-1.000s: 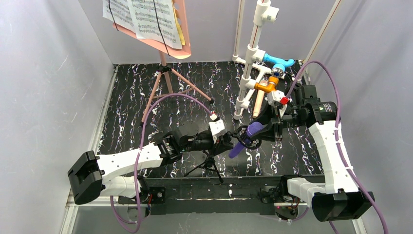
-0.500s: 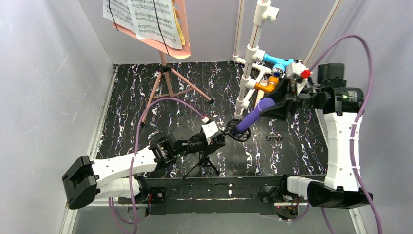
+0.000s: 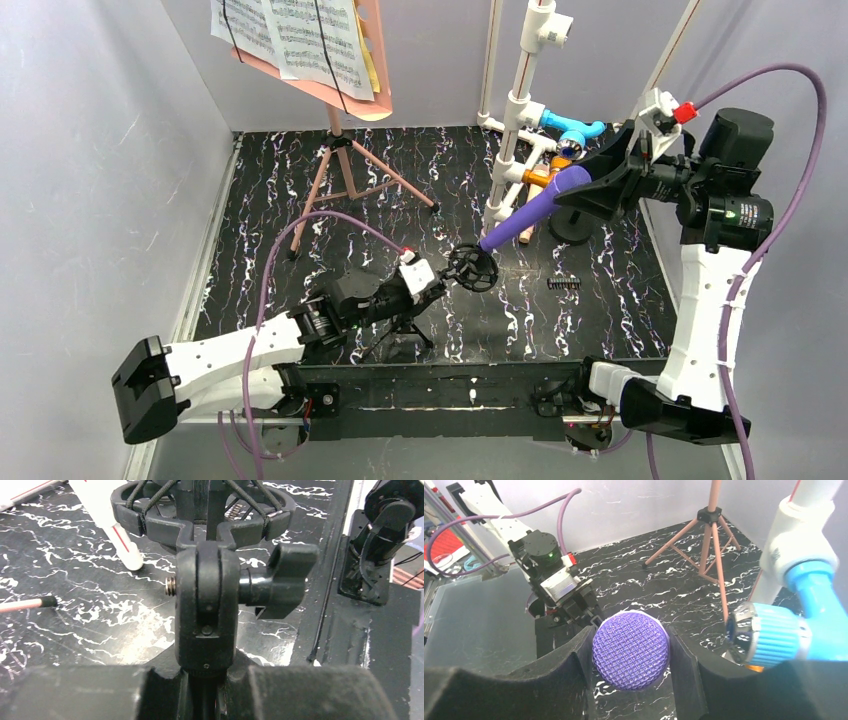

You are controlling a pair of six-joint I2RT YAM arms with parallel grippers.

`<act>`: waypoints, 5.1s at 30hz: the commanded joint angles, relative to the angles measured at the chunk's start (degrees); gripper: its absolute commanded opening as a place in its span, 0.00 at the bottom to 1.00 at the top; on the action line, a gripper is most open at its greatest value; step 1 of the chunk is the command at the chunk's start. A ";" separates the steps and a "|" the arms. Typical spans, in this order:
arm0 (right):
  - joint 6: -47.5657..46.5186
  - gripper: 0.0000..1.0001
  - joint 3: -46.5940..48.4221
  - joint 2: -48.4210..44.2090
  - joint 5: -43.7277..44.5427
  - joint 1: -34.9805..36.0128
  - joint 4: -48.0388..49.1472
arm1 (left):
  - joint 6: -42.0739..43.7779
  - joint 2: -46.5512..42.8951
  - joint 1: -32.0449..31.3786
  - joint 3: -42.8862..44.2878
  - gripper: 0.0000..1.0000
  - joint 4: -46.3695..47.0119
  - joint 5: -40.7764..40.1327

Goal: Pack up the instrument practice props
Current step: Remove the microphone from the microphone stand, then place the microphone at the center of the board.

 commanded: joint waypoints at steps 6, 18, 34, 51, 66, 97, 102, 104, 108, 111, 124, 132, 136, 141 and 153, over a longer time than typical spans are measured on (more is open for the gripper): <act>14.63 0.04 -1.17 -0.95 -1.79 -2.66 16.12 | 4.64 -9.34 0.89 -2.36 0.00 -5.39 -7.67; 59.30 0.05 -34.52 -12.14 -1.99 -7.59 77.57 | 6.94 -20.28 1.12 0.12 0.00 -17.92 -9.71; 62.53 0.07 -56.81 -12.06 -1.97 -14.90 86.82 | 6.33 -24.13 1.12 0.33 0.00 -20.36 -9.04; 58.57 0.11 -65.40 -1.91 1.15 -22.83 91.87 | 6.48 -25.51 1.11 -0.84 0.00 -19.82 -9.18; 0.76 0.17 -46.65 8.84 32.26 -6.24 21.22 | 6.47 -25.93 1.07 -0.03 0.00 -20.39 -9.89; 22.11 0.32 -52.25 11.12 58.94 -2.44 45.31 | 4.33 -24.96 1.11 0.92 0.00 -23.04 -9.56; 22.12 0.37 -53.47 10.18 61.66 -2.50 46.14 | 4.07 -24.68 1.11 1.06 0.00 -22.87 -9.38; 22.08 0.36 -53.97 10.20 61.80 -2.50 46.65 | 3.96 -24.70 1.12 1.01 0.00 -22.82 -9.31; 21.91 0.39 -54.30 10.47 60.88 -2.45 46.93 | 3.80 -24.84 1.12 1.00 0.00 -23.01 -9.25; 22.18 0.47 -54.69 10.25 60.03 -2.44 47.30 | 3.81 -25.04 1.10 0.91 0.00 -23.02 -9.37; 23.19 0.69 -54.91 12.84 60.61 -2.44 47.31 | 3.20 -25.41 1.12 1.09 0.00 -23.34 -9.27; 22.86 0.80 -55.34 11.12 61.37 -2.72 46.71 | 2.90 -25.92 1.12 1.26 0.00 -23.82 -9.21; 20.18 0.84 -55.72 6.75 58.25 -3.75 44.78 | 2.58 -26.66 1.12 1.16 0.00 -24.32 -9.33; 16.12 0.85 -57.21 -0.47 51.43 -4.72 42.85 | 2.11 -27.26 1.08 0.26 0.00 -23.37 -9.19; 11.86 0.85 -56.72 -4.06 45.10 -4.90 36.13 | 0.72 -26.82 1.11 -0.57 0.00 -21.57 -8.23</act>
